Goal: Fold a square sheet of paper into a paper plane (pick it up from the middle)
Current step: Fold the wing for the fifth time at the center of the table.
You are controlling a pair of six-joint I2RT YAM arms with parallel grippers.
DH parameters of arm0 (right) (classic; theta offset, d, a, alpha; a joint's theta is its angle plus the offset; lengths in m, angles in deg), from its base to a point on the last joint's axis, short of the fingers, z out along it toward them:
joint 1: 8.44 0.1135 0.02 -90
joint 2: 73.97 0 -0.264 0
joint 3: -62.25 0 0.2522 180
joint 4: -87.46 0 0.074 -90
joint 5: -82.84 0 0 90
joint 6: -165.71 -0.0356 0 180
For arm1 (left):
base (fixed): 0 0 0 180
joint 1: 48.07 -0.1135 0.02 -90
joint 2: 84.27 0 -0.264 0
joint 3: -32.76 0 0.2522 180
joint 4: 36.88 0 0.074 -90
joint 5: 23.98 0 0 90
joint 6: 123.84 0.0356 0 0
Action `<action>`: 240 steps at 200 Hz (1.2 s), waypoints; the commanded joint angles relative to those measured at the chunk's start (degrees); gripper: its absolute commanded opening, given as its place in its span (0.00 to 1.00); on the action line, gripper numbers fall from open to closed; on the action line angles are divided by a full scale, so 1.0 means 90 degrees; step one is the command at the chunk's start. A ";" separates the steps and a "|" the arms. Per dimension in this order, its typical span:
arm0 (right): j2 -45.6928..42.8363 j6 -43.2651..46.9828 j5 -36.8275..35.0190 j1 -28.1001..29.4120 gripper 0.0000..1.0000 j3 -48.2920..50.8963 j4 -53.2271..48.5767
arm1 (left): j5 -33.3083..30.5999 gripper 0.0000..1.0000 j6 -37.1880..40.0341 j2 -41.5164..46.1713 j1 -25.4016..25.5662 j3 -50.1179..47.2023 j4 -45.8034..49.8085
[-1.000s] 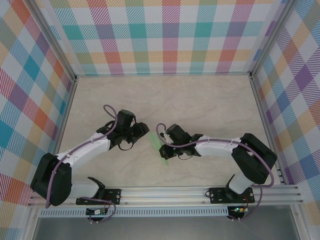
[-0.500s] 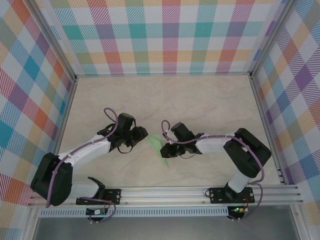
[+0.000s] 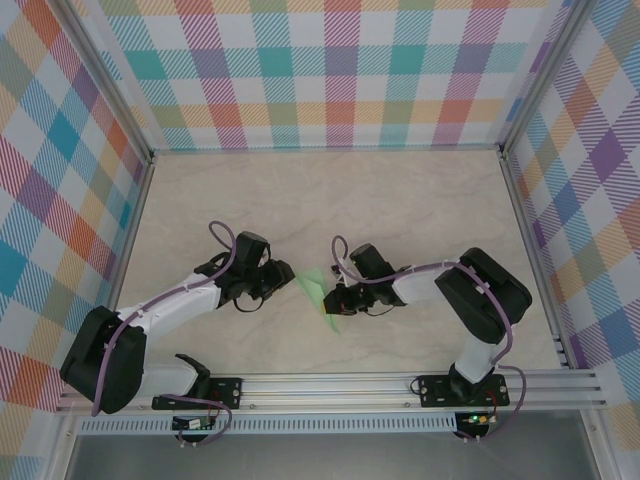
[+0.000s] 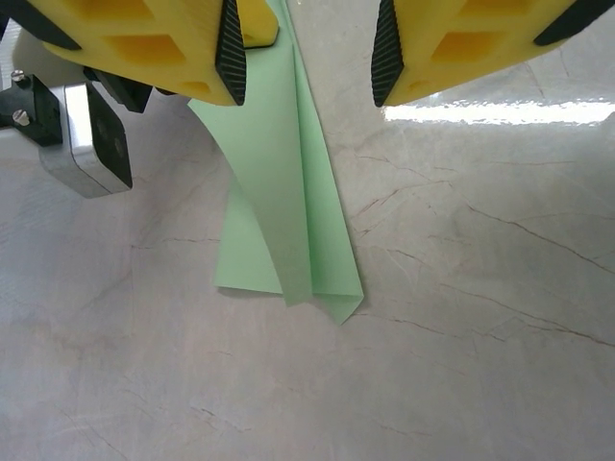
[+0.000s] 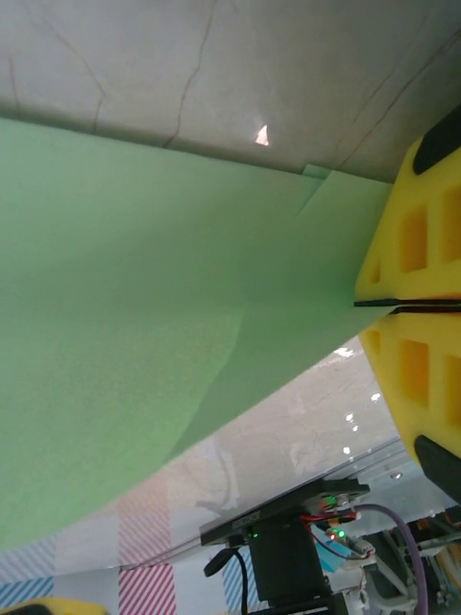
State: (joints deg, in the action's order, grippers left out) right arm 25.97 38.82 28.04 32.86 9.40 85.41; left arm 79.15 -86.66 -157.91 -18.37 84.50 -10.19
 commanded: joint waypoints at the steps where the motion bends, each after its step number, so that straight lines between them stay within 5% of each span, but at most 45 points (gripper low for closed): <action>1: 0.0126 -0.0232 0.0371 -0.0095 0.10 0.0126 0.0334 | 0.0186 0.41 0.0150 0.0142 -0.0077 -0.0108 -0.0229; 95: 0.0415 -0.0517 0.1064 -0.0248 0.12 -0.0111 0.0644 | 0.0999 0.37 0.0156 -0.0217 0.0100 -0.0167 -0.1502; 240: 0.0693 -0.0814 0.1323 -0.0399 0.13 -0.0061 0.0972 | 0.0862 0.38 0.0322 -0.1409 0.0928 -0.0138 -0.2847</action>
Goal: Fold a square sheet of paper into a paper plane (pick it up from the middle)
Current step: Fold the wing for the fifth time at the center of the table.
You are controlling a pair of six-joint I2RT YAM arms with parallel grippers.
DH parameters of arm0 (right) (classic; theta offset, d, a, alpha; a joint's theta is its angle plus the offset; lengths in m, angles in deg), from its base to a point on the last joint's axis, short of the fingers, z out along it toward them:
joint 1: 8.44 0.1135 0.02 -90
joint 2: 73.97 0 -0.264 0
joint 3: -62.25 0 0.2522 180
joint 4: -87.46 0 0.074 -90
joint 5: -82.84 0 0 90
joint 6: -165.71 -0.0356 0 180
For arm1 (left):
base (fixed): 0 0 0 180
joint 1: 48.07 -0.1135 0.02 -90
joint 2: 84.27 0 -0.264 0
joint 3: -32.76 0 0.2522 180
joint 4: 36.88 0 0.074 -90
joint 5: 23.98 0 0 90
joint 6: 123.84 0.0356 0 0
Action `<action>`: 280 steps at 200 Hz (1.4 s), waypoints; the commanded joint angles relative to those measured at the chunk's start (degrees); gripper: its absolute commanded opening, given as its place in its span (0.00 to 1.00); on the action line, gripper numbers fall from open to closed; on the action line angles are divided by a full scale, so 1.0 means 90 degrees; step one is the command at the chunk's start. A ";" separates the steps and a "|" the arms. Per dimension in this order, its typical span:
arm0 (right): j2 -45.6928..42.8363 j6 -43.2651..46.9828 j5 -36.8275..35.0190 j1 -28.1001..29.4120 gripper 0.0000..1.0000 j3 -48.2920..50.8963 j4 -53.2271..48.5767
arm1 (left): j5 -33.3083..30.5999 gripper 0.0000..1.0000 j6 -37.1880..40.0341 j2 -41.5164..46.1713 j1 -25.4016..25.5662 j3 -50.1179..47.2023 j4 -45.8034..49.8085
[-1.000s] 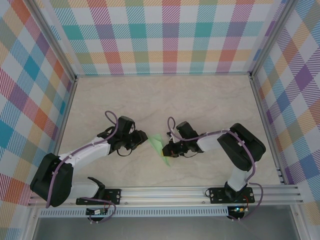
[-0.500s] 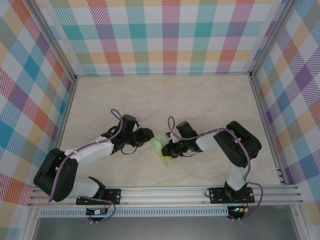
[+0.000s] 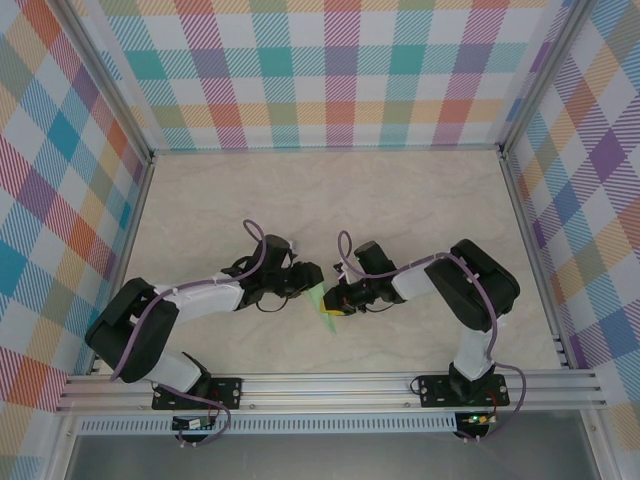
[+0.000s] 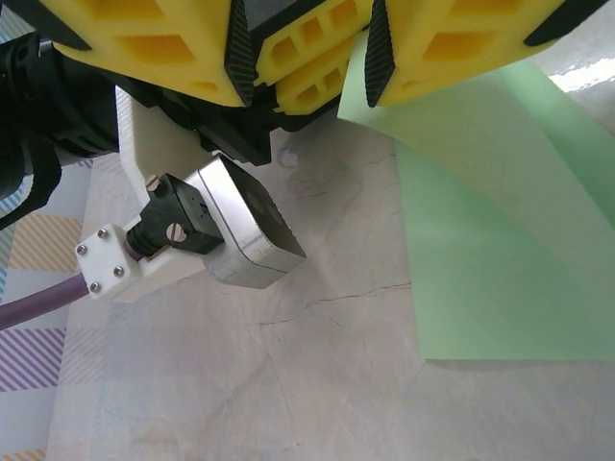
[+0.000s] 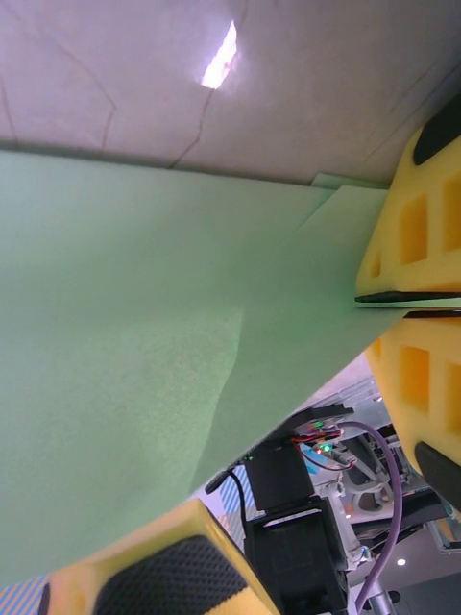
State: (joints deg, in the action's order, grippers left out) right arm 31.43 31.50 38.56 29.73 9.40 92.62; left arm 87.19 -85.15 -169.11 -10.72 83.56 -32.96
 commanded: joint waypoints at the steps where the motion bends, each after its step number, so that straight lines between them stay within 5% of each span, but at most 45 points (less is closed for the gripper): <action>1: 0.0086 0.0000 0.0150 -0.0052 0.14 -0.0061 0.0167 | -0.0035 0.38 0.0154 -0.0169 0.0079 -0.0033 -0.0319; 95: 0.0015 -0.0001 -0.0214 -0.0062 0.19 -0.0065 -0.0159 | -0.0311 0.39 0.0339 -0.0533 0.0074 0.0111 -0.0412; 157: -0.0028 -0.0048 -0.0317 -0.0062 0.10 -0.0004 -0.0100 | -0.0355 0.40 0.0383 -0.0303 0.0078 0.0137 -0.0218; 222: 0.0100 -0.0245 -0.0167 -0.0067 0.10 -0.0102 -0.0166 | -0.0601 0.44 0.0500 0.0685 0.0078 -0.0404 -0.0031; 280: 0.0183 -0.0235 -0.0304 -0.0072 0.10 -0.0167 -0.0534 | -0.0250 0.42 0.0427 0.0383 0.0204 -0.0523 -0.0686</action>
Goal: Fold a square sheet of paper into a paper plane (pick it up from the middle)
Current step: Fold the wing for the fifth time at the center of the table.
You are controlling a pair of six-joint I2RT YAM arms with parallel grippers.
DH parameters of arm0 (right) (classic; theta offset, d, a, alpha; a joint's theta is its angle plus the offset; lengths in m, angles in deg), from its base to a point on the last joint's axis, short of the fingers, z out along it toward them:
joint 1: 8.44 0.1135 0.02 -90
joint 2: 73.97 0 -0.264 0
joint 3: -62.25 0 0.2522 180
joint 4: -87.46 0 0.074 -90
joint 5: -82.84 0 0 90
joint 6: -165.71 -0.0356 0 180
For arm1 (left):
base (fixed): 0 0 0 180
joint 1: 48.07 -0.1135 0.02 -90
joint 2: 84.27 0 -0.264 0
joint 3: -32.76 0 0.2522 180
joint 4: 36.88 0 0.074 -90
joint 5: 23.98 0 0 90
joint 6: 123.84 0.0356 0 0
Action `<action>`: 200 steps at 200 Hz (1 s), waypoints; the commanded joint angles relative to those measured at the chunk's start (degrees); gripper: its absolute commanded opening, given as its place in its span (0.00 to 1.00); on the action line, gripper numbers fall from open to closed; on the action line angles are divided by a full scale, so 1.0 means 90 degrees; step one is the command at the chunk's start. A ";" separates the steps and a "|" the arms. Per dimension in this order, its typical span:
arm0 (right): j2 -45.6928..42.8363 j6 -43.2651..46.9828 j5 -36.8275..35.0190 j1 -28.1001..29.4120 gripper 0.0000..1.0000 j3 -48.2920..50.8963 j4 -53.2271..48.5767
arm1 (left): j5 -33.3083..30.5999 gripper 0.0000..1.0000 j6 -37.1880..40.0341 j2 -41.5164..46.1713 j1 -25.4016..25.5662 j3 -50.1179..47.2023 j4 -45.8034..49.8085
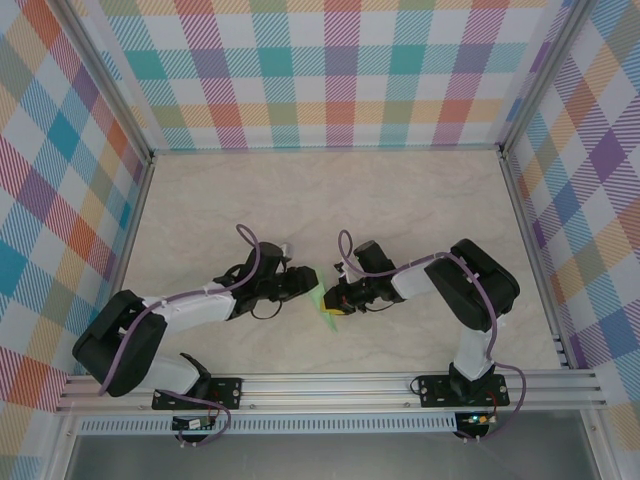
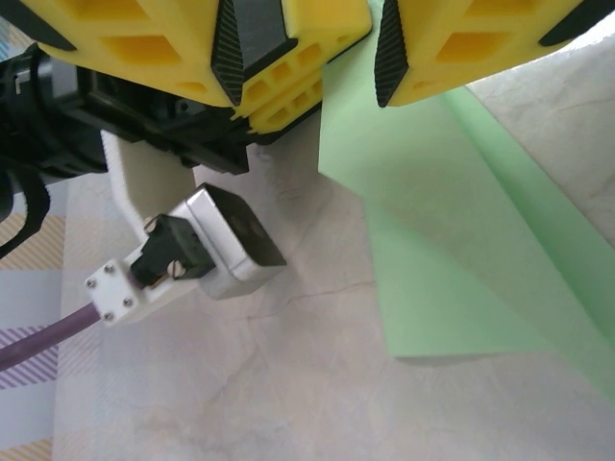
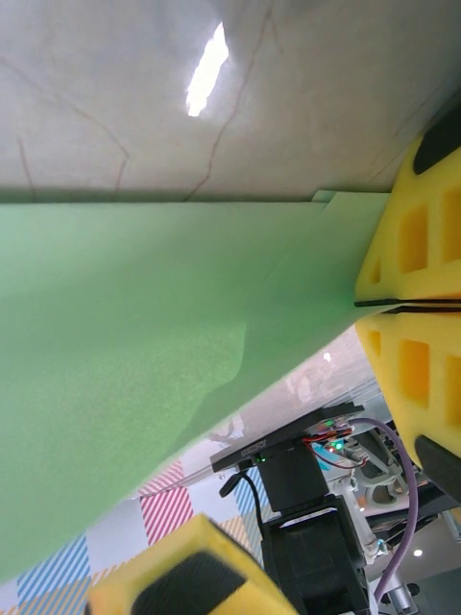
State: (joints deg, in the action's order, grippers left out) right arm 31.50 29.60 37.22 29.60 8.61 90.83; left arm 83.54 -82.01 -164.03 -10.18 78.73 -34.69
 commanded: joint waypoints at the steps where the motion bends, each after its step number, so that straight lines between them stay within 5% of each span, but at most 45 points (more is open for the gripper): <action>1: 0.0180 -0.0023 -0.0156 -0.0057 0.10 -0.0075 -0.0338 | 0.0154 0.42 0.0078 -0.0195 0.0144 0.0019 -0.0503; 102: 0.0307 0.0025 -0.0160 -0.0057 0.11 -0.0150 -0.0501 | 0.0256 0.43 -0.0030 -0.0914 0.0224 0.0346 -0.1213; 200: 0.0329 0.0103 -0.0248 -0.0062 0.14 -0.0325 -0.0816 | -0.0011 0.40 0.0126 -0.1368 0.0233 0.0417 -0.0737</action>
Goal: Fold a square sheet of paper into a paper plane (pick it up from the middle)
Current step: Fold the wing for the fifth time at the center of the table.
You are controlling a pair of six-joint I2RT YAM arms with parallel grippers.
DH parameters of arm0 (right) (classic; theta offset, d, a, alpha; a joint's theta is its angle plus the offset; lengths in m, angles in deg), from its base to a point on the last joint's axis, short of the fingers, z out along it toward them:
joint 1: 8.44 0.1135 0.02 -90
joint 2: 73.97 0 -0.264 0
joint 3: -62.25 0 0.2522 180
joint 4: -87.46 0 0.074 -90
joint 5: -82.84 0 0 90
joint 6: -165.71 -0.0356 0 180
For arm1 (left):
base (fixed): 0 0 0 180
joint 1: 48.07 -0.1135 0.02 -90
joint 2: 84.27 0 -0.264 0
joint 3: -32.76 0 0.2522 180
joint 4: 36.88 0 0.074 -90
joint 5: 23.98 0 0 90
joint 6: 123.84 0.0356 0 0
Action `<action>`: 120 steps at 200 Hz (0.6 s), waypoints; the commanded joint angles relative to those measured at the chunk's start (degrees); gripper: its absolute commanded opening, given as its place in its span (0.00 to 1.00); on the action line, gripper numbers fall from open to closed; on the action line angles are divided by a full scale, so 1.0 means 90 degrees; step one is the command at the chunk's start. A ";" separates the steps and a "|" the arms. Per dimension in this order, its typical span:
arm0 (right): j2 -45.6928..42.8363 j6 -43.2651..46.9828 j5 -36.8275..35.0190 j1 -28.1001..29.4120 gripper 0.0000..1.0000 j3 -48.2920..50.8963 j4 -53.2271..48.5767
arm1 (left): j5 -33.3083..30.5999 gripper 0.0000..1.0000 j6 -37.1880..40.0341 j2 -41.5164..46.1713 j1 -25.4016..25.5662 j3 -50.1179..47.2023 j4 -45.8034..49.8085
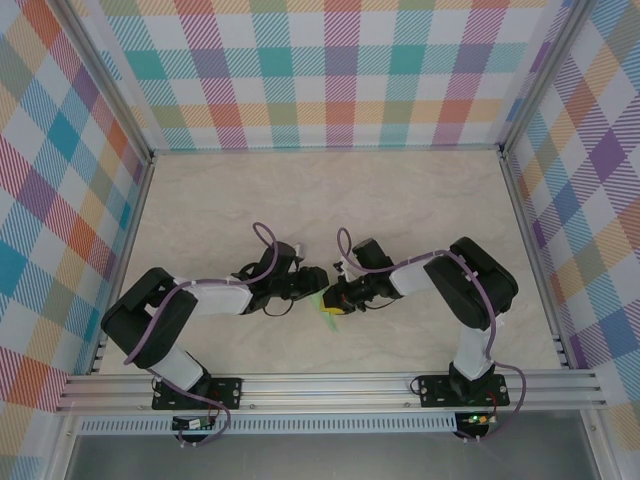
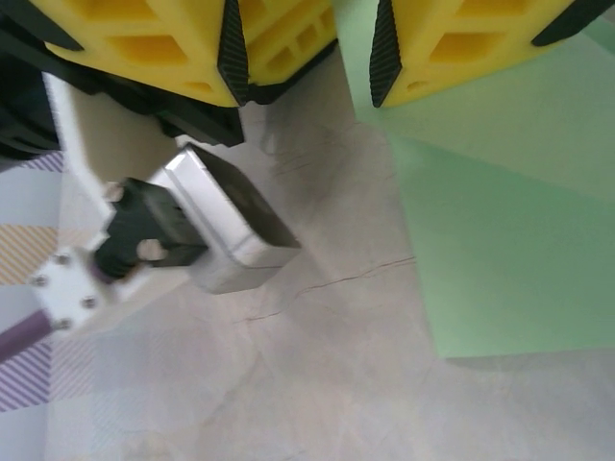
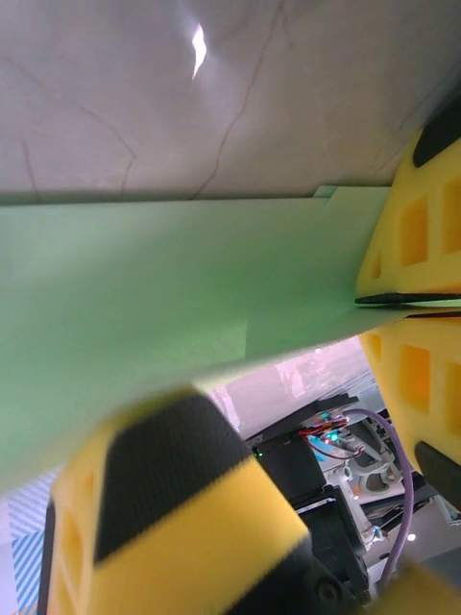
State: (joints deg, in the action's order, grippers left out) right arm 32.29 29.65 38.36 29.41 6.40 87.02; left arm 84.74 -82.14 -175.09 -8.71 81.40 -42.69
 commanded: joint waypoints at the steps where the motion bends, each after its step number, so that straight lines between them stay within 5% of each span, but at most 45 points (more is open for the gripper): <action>1: 0.0243 0.0099 -0.0377 -0.0033 0.14 -0.0080 -0.0395 | -0.0145 0.39 0.0141 -0.0141 0.0071 0.0120 0.0152; 120: -0.0112 0.0149 -0.0442 -0.0025 0.14 -0.0116 -0.0697 | -0.0154 0.39 0.0278 -0.0288 0.0070 0.0149 0.0179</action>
State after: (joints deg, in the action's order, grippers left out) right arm 31.96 29.67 37.92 29.43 5.61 84.95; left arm 82.91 -81.33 -177.43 -8.71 81.86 -41.55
